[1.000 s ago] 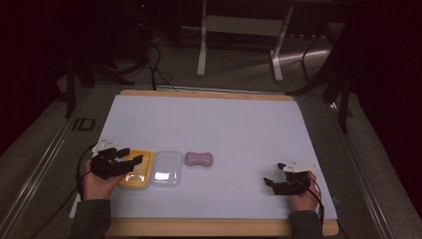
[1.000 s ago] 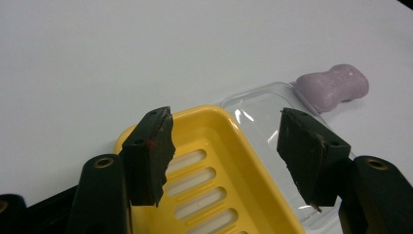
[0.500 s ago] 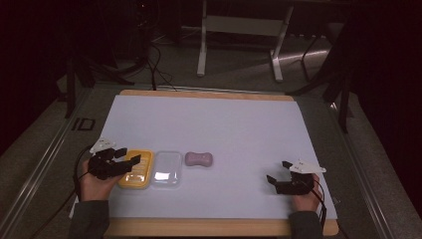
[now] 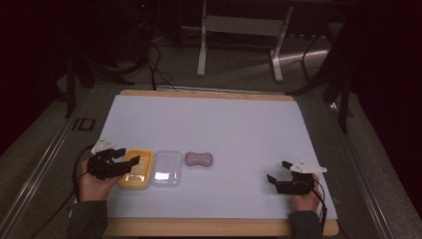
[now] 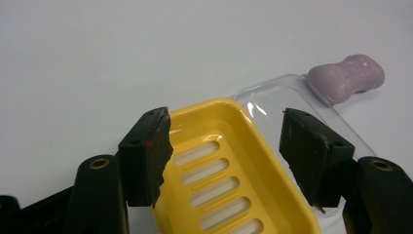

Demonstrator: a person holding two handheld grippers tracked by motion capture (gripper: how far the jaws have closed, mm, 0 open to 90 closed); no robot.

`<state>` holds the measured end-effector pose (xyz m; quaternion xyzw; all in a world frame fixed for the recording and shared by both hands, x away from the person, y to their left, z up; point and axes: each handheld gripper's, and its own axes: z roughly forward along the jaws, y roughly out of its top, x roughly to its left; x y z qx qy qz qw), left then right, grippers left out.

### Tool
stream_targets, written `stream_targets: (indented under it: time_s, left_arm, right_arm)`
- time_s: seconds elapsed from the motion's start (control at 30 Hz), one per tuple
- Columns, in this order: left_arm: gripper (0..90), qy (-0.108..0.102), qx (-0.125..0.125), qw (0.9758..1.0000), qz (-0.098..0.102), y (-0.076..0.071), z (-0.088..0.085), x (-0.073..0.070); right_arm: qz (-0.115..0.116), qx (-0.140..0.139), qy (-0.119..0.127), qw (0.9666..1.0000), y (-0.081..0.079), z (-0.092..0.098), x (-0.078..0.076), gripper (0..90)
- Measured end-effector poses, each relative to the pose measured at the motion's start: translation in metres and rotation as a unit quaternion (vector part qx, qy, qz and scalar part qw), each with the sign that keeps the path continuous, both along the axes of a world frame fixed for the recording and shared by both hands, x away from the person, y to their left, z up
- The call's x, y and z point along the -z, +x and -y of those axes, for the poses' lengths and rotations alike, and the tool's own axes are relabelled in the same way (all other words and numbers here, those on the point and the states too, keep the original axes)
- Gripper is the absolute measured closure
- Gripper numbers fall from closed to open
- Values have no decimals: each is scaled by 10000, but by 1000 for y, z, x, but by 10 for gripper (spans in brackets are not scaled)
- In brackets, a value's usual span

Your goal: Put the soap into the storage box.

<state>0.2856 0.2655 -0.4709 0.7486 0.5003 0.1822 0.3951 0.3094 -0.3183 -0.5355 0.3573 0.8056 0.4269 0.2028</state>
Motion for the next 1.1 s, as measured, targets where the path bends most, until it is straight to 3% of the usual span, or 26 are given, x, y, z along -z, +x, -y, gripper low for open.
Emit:
stream_targets:
  time_s: [0.1, 0.43, 0.97, 1.0, 1.1]
  left_arm:
    - [363, 34, 13, 10000, 11, 0, -1, -3]
    - [362, -76, 181, 9997, 121, -2, -1, -14]
    - [357, 347, 619, 9975, 76, 8, 6, -22]
    - [357, 451, 764, 9960, 69, 9, 8, -20]
    - [357, 467, 884, 9950, 82, 12, 12, -18]
  right_arm:
    - [27, -11, -42, 10000, 0, -1, 0, 203]
    - [114, 56, 146, 9998, -2, 3, -1, 187]
    - [108, 57, 141, 9998, -3, 3, -1, 189]
    - [112, 65, 143, 9998, -3, 3, -1, 188]
    - [116, 67, 143, 9998, -3, 3, -1, 189]
